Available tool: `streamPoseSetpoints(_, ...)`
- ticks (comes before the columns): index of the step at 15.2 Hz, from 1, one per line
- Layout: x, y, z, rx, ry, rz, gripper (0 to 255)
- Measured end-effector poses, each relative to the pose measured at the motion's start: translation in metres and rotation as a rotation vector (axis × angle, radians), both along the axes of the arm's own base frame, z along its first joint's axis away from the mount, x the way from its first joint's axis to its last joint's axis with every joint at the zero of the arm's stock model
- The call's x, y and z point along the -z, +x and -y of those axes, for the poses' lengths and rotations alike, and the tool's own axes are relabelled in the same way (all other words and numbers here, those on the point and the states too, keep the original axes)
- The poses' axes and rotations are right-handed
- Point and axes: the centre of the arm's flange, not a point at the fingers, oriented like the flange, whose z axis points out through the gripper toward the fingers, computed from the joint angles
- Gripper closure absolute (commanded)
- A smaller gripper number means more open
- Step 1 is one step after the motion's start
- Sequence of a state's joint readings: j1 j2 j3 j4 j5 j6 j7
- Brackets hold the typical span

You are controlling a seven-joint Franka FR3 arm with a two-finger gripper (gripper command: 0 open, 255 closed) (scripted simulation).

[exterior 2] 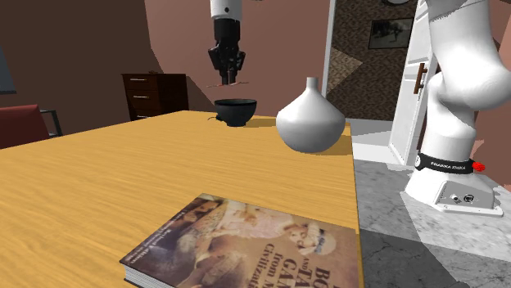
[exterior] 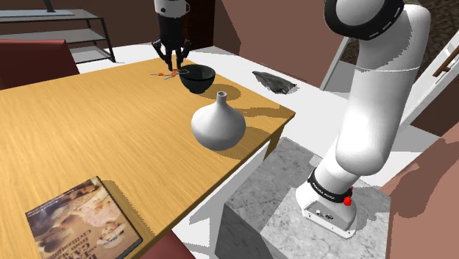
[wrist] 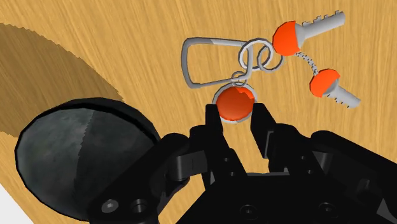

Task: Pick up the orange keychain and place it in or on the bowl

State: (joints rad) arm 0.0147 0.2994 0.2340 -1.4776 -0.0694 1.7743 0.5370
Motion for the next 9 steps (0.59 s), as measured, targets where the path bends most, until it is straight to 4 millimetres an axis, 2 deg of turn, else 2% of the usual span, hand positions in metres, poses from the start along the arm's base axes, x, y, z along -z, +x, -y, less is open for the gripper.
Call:
streamPoseSetpoints(6,0.002,0.036,0.075,0.0,0.0,0.001,255)
streamPoseSetpoints(9,-0.003,0.049,0.111,0.0,0.0,0.0,255)
